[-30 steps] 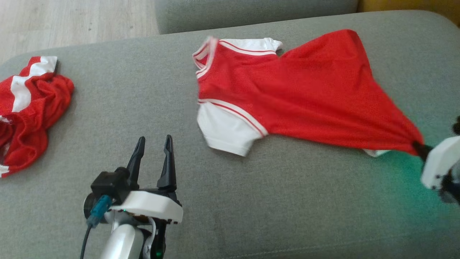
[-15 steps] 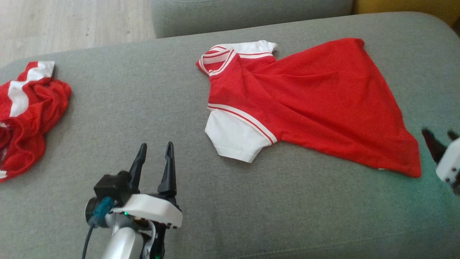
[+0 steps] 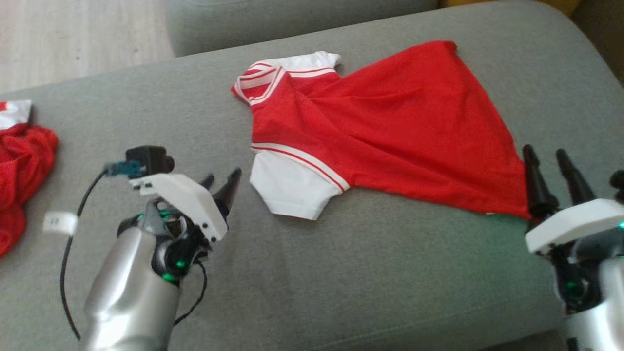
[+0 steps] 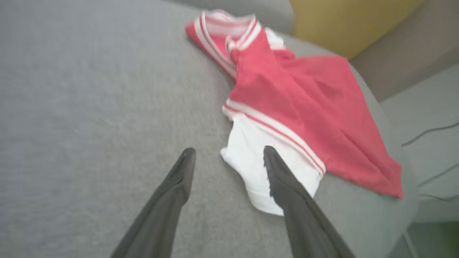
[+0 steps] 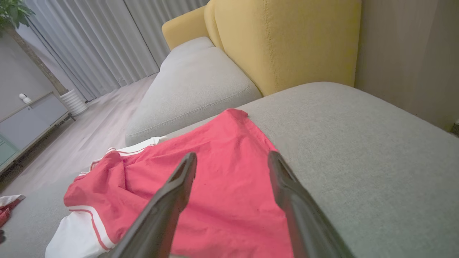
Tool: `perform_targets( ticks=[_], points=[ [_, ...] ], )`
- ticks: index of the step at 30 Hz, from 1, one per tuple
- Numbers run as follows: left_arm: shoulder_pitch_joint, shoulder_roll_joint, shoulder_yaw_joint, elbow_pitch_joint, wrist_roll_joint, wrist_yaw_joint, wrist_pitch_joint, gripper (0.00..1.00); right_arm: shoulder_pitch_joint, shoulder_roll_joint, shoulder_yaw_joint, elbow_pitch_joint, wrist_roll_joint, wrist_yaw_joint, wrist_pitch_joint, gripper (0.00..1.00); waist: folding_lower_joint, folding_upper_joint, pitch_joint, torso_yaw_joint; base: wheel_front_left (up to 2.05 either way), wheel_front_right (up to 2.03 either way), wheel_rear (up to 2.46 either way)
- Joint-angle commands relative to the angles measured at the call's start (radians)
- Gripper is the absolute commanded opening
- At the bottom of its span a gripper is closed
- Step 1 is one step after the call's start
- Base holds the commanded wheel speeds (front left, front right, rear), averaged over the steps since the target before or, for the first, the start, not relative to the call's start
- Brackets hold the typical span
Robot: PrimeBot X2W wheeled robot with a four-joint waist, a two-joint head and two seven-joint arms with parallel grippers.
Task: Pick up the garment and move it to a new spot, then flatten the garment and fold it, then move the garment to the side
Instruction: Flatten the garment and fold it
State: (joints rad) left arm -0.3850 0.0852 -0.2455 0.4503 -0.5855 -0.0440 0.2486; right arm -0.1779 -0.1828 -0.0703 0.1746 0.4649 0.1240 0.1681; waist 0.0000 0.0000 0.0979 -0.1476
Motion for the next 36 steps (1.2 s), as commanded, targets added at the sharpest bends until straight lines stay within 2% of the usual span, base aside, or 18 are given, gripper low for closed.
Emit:
perform_targets(
  ticks=[1, 6, 10, 14, 15, 16, 17, 27, 36],
  points=[
    [-0.076, 0.012, 0.041, 0.039, -0.046, -0.002, 0.101, 1.0, -0.014, 0.007, 0.024, -0.031, -0.004, 0.007, -0.018, 1.0, 0.0, 0.0, 0.01, -0.027, 0.0, 0.0, 0.0],
    [-0.203, 0.018, 0.079, 0.248, -0.153, 0.013, 0.311, 1.0, -0.025, 0.048, 0.057, 0.004, 0.007, 0.007, -0.048, 1.0, 0.0, 0.0, 0.027, -0.092, 0.0, 0.0, 0.0],
    [-0.257, 0.017, 0.103, 0.342, -0.204, 0.01, 0.378, 1.0, -0.036, 0.053, 0.063, 0.028, 0.009, 0.007, -0.059, 1.0, 0.0, 0.0, 0.037, -0.122, 0.0, 0.0, 0.0],
    [-0.285, 0.012, 0.115, 0.393, -0.229, 0.004, 0.395, 1.0, -0.044, 0.057, 0.068, 0.044, 0.013, 0.007, -0.067, 1.0, 0.0, 0.0, 0.043, -0.135, 0.0, 0.0, 0.0],
    [-0.293, 0.011, 0.115, 0.407, -0.23, 0.004, 0.394, 0.69, -0.045, 0.058, 0.069, 0.048, 0.014, 0.007, -0.07, 1.0, 0.0, 0.0, 0.044, -0.137, 0.0, 0.0, 0.0],
    [-0.299, 0.013, 0.111, 0.42, -0.227, 0.001, 0.393, 0.29, -0.046, 0.059, 0.07, 0.052, 0.015, 0.007, -0.071, 1.0, 0.0, 0.0, 0.045, -0.138, 0.0, 0.0, 0.0],
    [-0.304, 0.013, 0.109, 0.431, -0.226, -0.003, 0.392, 0.0, -0.046, 0.06, 0.069, 0.055, 0.016, 0.007, -0.072, 1.0, 0.0, 0.0, 0.045, -0.137, 0.0, 0.0, 0.0],
    [-0.295, 0.038, 0.078, 0.455, -0.237, -0.063, 0.421, 0.0, -0.024, 0.052, 0.06, 0.075, -0.005, 0.007, -0.067, 1.0, 0.0, 0.0, -0.018, -0.056, 0.0, 0.0, 0.0],
    [-0.145, 0.094, 0.085, 0.327, -0.282, -0.07, 0.493, 0.0, 0.015, 0.061, 0.046, 0.068, -0.038, 0.007, -0.037, 1.0, 0.0, 0.0, -0.069, -0.001, 0.0, 0.0, 0.0]
  ],
)
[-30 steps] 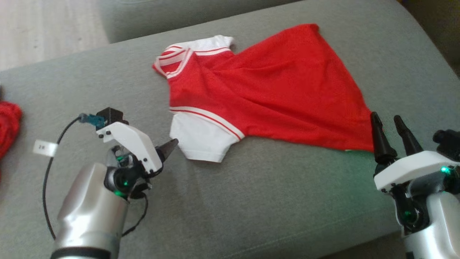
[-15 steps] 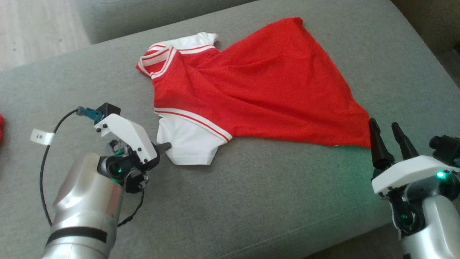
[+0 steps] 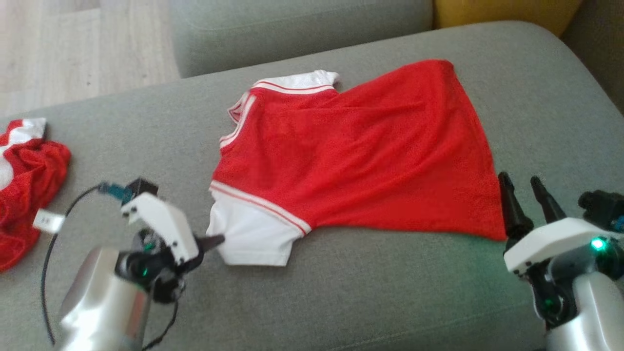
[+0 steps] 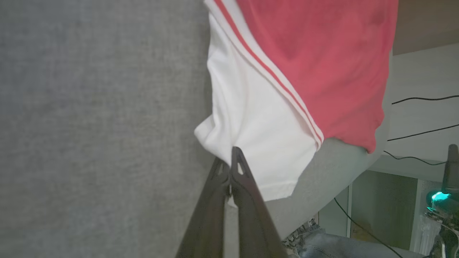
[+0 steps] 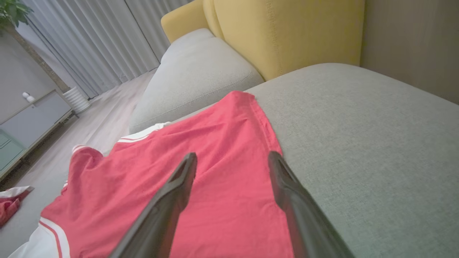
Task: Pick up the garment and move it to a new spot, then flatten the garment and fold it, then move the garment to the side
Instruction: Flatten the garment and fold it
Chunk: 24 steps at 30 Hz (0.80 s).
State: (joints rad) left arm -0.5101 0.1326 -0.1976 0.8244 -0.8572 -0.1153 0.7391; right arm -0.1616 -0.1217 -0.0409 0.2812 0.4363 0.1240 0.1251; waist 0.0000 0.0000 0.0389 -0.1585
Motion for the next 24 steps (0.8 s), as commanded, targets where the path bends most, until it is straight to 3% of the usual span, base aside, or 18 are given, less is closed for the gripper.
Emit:
perform_targets(
  ticks=[1, 7, 8, 9, 16, 24],
  points=[
    [0.003, 0.052, 0.041, -0.068, -0.015, 0.006, 0.006, 0.0, 0.002, 0.002, 0.016, -0.041, -0.012, 0.007, 0.008, 1.0, 0.0, 0.0, -0.012, 0.012, 0.0, 0.0, 0.0],
    [0.146, 0.076, 0.071, -0.191, -0.035, 0.052, 0.005, 0.0, 0.021, 0.006, 0.009, -0.055, -0.024, 0.007, 0.021, 1.0, 0.0, 0.0, -0.019, 0.011, 0.0, 0.0, 0.0],
    [0.164, 0.077, 0.076, -0.211, -0.039, 0.058, 0.0, 0.45, 0.024, 0.005, 0.009, -0.057, -0.025, 0.007, 0.022, 1.0, 0.0, 0.0, -0.021, 0.01, 0.0, 0.0, 0.0],
    [0.18, 0.078, 0.081, -0.231, -0.04, 0.063, -0.007, 1.0, 0.027, 0.005, 0.01, -0.059, -0.026, 0.007, 0.024, 1.0, 0.0, 0.0, -0.023, 0.008, 0.0, 0.0, 0.0],
    [0.245, 0.119, 0.093, -0.474, 0.054, 0.067, -0.197, 1.0, 0.043, -0.002, 0.02, -0.101, -0.028, 0.007, -0.017, 1.0, 0.0, 0.0, -0.035, -0.006, 0.0, 0.0, 0.0],
    [0.322, 0.123, 0.089, -0.752, 0.266, 0.081, -0.559, 1.0, 0.064, -0.018, 0.047, -0.163, -0.038, 0.007, -0.159, 1.0, 0.0, 0.0, -0.038, 0.007, 0.0, 0.0, 0.0]
  ],
)
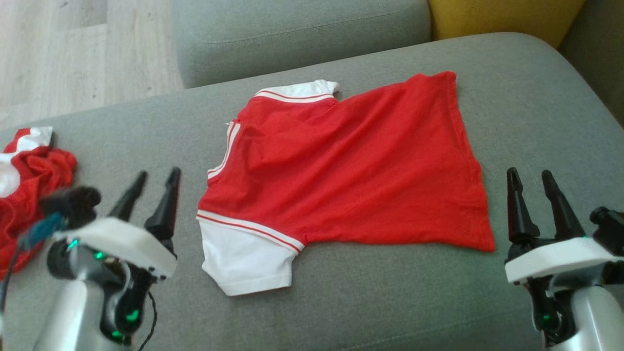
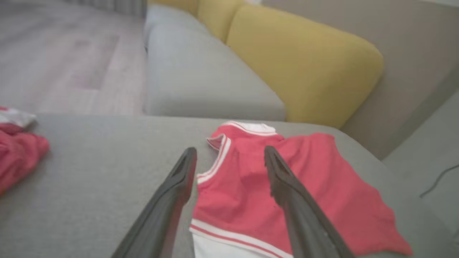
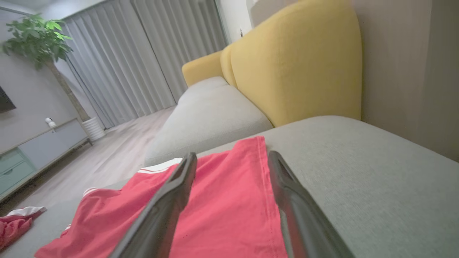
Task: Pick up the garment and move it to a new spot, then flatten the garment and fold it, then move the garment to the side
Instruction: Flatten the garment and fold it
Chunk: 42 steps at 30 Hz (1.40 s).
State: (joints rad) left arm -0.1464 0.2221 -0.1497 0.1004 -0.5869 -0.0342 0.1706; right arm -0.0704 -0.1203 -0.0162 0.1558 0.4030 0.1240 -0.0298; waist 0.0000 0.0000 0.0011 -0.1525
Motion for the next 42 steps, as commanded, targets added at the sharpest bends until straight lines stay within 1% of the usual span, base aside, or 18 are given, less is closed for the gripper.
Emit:
perform_targets(
  ticks=[1, 2, 4, 6, 8, 10, 14, 18, 22, 27, 40, 42],
  points=[
    [-0.027, 0.027, 0.041, -0.051, 0.03, 0.012, -0.05, 1.0, -0.023, -0.021, 0.029, -0.041, -0.008, 0.007, -0.024, 1.0, 0.0, 0.0, 0.0, 0.004, 0.0, 0.0, 0.0],
    [-0.01, 0.02, 0.042, -0.068, 0.065, 0.03, -0.106, 1.0, -0.017, -0.023, 0.036, -0.044, -0.01, 0.007, -0.043, 1.0, 0.0, 0.0, 0.0, 0.007, 0.0, 0.0, 0.0],
    [0.021, 0.018, 0.022, -0.097, 0.149, 0.05, -0.218, 1.0, -0.004, -0.026, 0.045, -0.042, -0.019, 0.007, -0.074, 1.0, 0.0, 0.0, 0.0, 0.013, 0.0, 0.0, 0.0],
    [0.058, -0.011, 0.017, -0.104, 0.18, 0.07, -0.318, 1.0, 0.009, -0.03, 0.055, -0.037, -0.034, 0.007, -0.095, 1.0, 0.0, 0.0, -0.002, 0.016, 0.0, 0.0, 0.0],
    [0.094, -0.031, 0.011, -0.099, 0.208, 0.083, -0.386, 1.0, 0.021, -0.034, 0.07, -0.028, -0.053, 0.007, -0.109, 1.0, 0.0, 0.0, -0.004, 0.016, 0.0, 0.0, 0.0],
    [0.125, -0.037, 0.01, -0.096, 0.255, 0.103, -0.418, 1.0, 0.026, -0.039, 0.091, -0.024, -0.069, 0.007, -0.129, 1.0, 0.0, 0.0, -0.006, 0.014, 0.0, 0.0, 0.0],
    [0.173, -0.07, 0.02, -0.104, 0.328, 0.14, -0.431, 1.0, 0.032, -0.059, 0.135, -0.021, -0.093, 0.007, -0.175, 1.0, 0.0, 0.0, -0.012, 0.011, 0.0, 0.0, 0.0],
    [0.198, -0.103, 0.035, -0.124, 0.384, 0.153, -0.432, 1.0, 0.041, -0.079, 0.166, -0.017, -0.109, 0.007, -0.203, 1.0, 0.0, 0.0, -0.018, 0.012, 0.0, 0.0, 0.0],
    [0.207, -0.126, 0.062, -0.116, 0.383, 0.137, -0.432, 1.0, 0.036, -0.085, 0.162, -0.015, -0.124, 0.007, -0.218, 1.0, 0.0, 0.0, -0.017, 0.011, 0.0, 0.0, 0.0],
    [0.21, -0.142, 0.087, -0.104, 0.395, 0.121, -0.432, 1.0, 0.027, -0.087, 0.15, -0.008, -0.139, 0.007, -0.224, 1.0, 0.0, 0.0, -0.017, 0.012, 0.0, 0.0, 0.0],
    [0.21, -0.163, 0.11, -0.088, 0.419, 0.09, -0.432, 1.0, 0.024, -0.082, 0.137, 0.011, -0.145, 0.007, -0.228, 1.0, 0.0, 0.0, -0.021, 0.022, 0.0, 0.0, 0.0],
    [0.211, -0.165, 0.112, -0.082, 0.418, 0.087, -0.432, 1.0, 0.025, -0.079, 0.13, 0.023, -0.144, 0.007, -0.211, 1.0, 0.0, 0.0, -0.021, 0.021, 0.0, 0.0, 0.0]
  ],
)
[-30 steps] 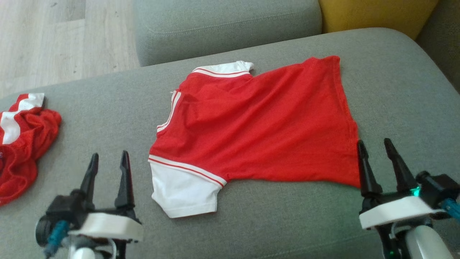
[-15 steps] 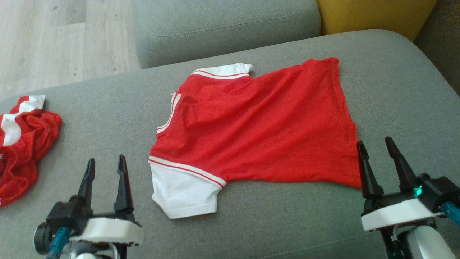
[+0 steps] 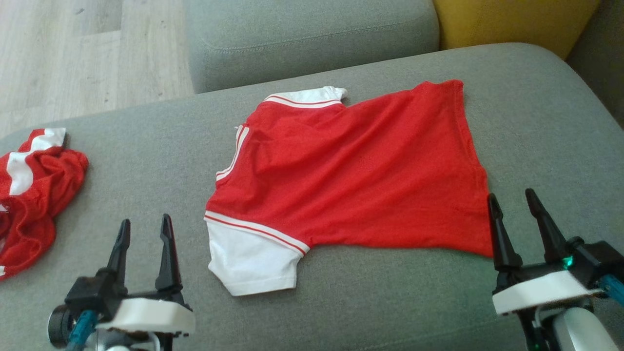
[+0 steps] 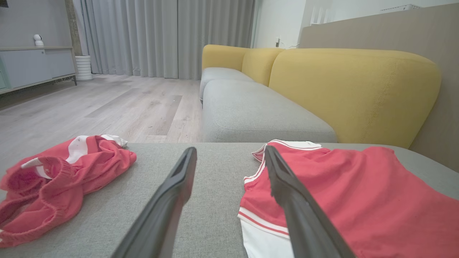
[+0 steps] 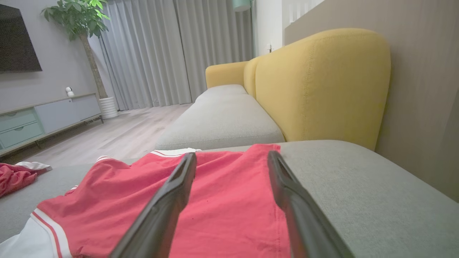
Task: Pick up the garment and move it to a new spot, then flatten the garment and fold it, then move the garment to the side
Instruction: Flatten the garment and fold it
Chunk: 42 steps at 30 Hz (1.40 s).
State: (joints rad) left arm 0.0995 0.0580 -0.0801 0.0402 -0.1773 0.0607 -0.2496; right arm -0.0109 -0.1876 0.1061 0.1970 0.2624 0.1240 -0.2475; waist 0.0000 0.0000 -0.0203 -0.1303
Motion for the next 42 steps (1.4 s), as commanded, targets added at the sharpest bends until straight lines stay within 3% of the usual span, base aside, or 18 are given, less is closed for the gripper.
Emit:
perform_targets(
  ticks=[1, 6, 13, 17, 23, 29, 42],
  points=[
    [-0.035, -0.001, 0.042, -0.022, 0.008, -0.008, -0.012, 1.0, -0.034, -0.012, 0.007, -0.018, -0.003, 0.007, 0.006, 1.0, 0.0, 0.0, 0.0, -0.002, 0.0, 0.0, 0.0],
    [-0.065, -0.003, 0.03, 0.037, -0.051, -0.046, 0.037, 1.0, -0.045, 0.003, -0.045, 0.061, 0.023, 0.007, 0.19, 1.0, 0.0, 0.0, 0.003, -0.003, 0.0, 0.0, 0.0],
    [-0.229, 0.04, 0.021, 0.096, -0.156, -0.098, 0.397, 1.0, -0.122, 0.021, -0.123, 0.163, 0.009, 0.007, 0.494, 1.0, 0.0, 0.0, 0.021, 0.0, 0.0, 0.0, 0.0],
    [-0.305, 0.058, 0.0, 0.156, -0.209, -0.105, 0.646, 1.0, -0.174, 0.039, -0.132, 0.202, 0.028, 0.007, 0.601, 1.0, 0.0, 0.0, 0.041, -0.001, 0.0, 0.0, 0.0],
    [-0.398, 0.055, -0.035, 0.26, -0.277, -0.126, 0.864, 1.0, -0.229, 0.044, -0.151, 0.288, 0.041, 0.007, 0.711, 1.0, 0.0, 0.0, 0.077, 0.008, 0.0, 0.0, 0.0],
    [-0.464, 0.081, -0.073, 0.4, -0.29, -0.147, 0.978, 1.0, -0.263, 0.053, -0.153, 0.338, 0.049, 0.007, 0.718, 1.0, 0.0, 0.0, 0.087, 0.003, 0.0, 0.0, 0.0],
    [-0.495, 0.138, -0.066, 0.505, -0.321, -0.159, 1.038, 1.0, -0.308, 0.064, -0.119, 0.436, 0.075, 0.007, 0.664, 1.0, 0.0, 0.0, 0.088, -0.005, 0.0, 0.0, 0.0]
  ],
)
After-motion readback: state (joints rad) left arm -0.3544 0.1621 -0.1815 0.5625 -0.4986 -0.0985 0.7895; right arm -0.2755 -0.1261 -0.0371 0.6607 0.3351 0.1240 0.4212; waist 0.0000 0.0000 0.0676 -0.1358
